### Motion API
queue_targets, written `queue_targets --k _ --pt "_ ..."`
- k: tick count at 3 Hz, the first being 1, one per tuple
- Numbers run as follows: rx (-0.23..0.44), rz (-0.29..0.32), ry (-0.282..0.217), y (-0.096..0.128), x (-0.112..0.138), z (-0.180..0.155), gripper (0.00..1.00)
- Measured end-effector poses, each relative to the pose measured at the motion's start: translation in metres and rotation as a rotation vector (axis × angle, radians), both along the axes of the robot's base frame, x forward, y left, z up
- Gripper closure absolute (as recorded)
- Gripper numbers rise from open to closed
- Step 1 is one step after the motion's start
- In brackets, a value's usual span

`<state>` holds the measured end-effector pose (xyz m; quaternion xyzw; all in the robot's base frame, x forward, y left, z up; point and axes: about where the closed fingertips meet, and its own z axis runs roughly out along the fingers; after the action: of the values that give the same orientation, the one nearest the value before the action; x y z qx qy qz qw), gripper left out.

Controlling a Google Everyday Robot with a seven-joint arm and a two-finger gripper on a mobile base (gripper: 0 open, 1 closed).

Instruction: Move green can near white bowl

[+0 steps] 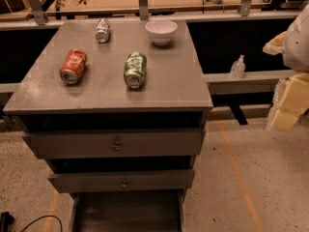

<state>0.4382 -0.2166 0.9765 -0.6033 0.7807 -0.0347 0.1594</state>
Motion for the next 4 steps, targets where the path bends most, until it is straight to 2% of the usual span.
queue_targets --k 1,2,3,4 --pt "0.000 0.000 0.000 0.000 0.000 0.000 0.00" --pt "-0.024 0.137 -0.009 0.019 0.016 0.003 0.00" --pt "-0.095 0.428 0.016 0.063 0.062 0.000 0.00" --pt "-0.123 0.691 -0.018 0.117 0.123 -0.002 0.00"
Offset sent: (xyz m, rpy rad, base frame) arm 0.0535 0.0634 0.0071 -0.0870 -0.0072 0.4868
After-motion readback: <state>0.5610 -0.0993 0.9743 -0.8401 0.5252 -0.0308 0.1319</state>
